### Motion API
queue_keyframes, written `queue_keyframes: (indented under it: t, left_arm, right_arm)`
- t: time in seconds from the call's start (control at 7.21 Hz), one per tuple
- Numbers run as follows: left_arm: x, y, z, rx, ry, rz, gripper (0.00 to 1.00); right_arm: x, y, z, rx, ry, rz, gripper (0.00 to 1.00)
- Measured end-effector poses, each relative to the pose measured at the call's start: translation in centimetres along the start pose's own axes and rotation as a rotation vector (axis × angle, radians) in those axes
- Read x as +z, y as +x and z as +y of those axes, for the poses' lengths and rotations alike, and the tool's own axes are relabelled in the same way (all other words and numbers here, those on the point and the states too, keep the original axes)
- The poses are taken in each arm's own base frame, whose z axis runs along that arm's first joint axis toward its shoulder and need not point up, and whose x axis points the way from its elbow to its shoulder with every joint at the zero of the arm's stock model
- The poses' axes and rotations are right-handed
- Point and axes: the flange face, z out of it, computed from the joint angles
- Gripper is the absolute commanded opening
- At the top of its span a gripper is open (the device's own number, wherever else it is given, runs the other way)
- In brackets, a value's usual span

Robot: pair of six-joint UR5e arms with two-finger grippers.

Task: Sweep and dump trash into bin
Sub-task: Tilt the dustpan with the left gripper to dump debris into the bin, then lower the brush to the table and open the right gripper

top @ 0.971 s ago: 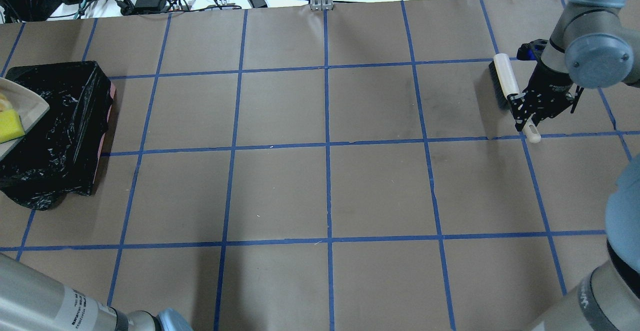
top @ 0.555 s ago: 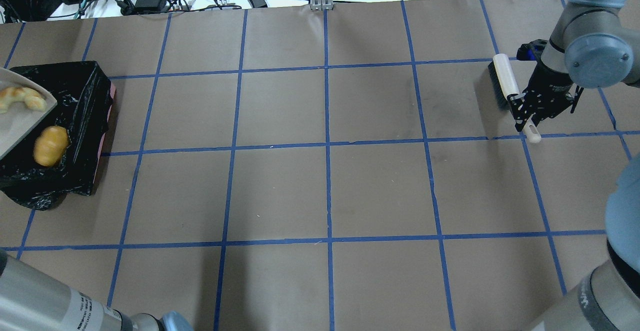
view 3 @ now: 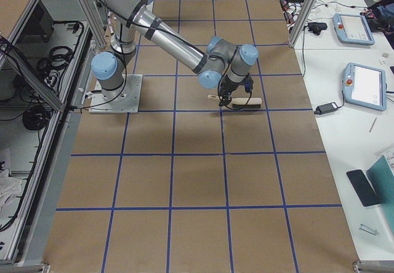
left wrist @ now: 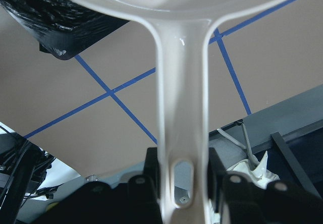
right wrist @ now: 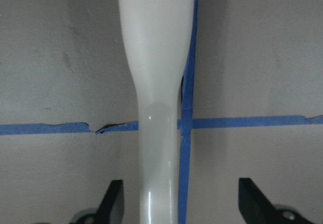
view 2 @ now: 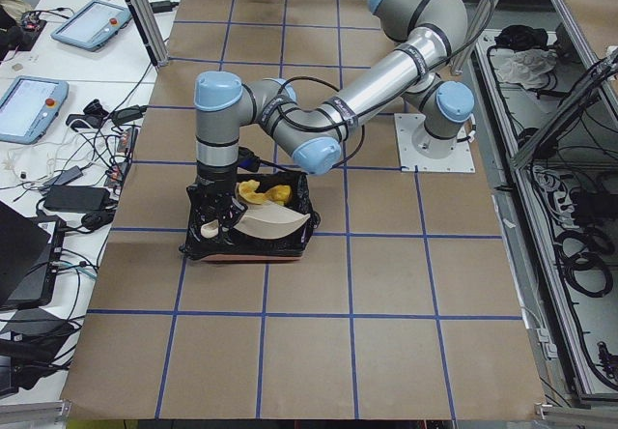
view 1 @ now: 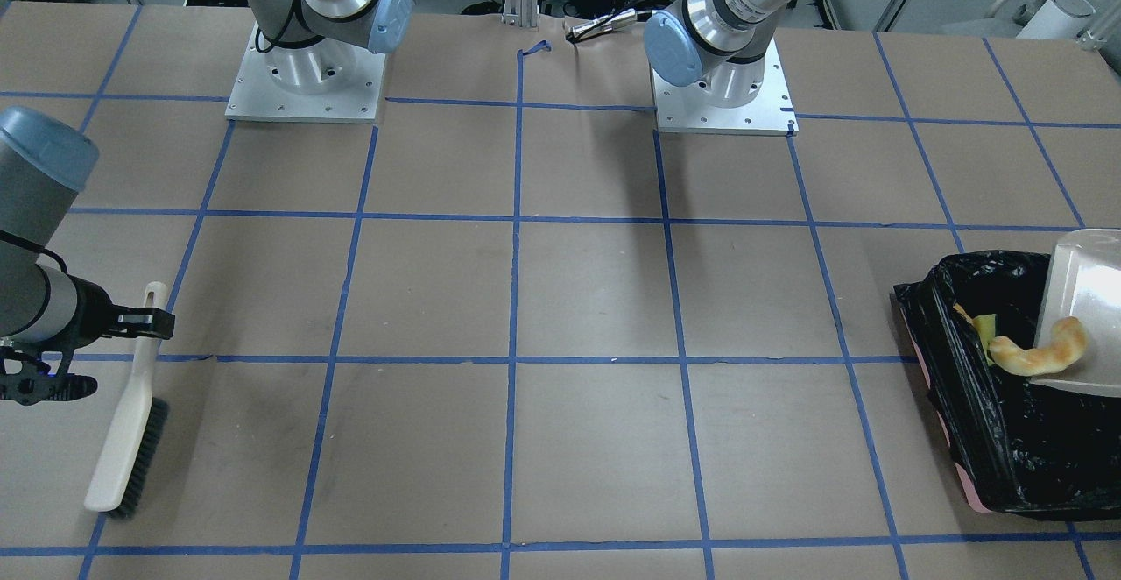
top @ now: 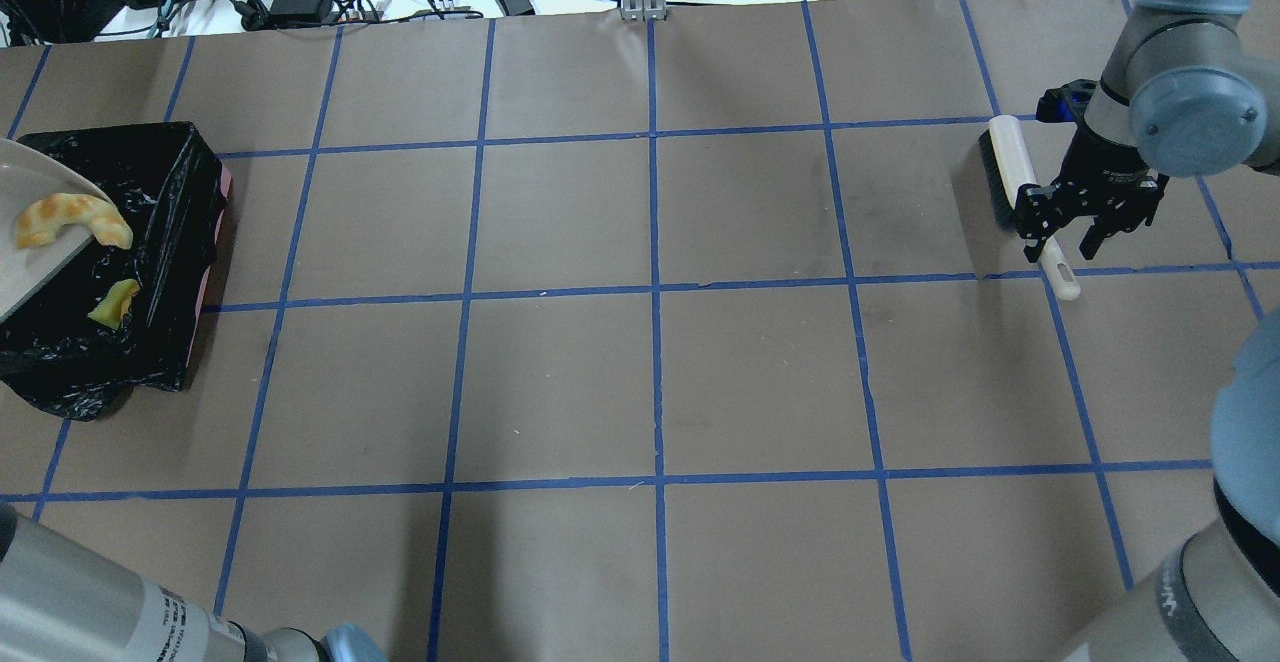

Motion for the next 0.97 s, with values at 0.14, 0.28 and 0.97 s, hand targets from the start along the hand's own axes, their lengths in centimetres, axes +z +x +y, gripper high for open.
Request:
queue_keyframes:
  t: [0.14, 0.28, 0.97]
  left_arm:
    - [-0.5, 0.0, 0.1, 0.011, -0.018, -0.002, 0.0]
    - [-0.9, 0.1, 0.3, 0.024, -0.032, 0.001, 0.0]
    - [-3.8, -0.8, -0.5, 0.051, 0.01, -0.112, 0.0]
  right_arm:
    - [-0.6, 0.1, 0.2, 0.001, 0.004, 0.01, 1.0]
    - [-1.9, 0.2, 0.7, 0.005, 0.025, 0.019, 1.0]
    - [-13.6, -2.5, 6.2, 0.054, 0.227, 0.027, 1.0]
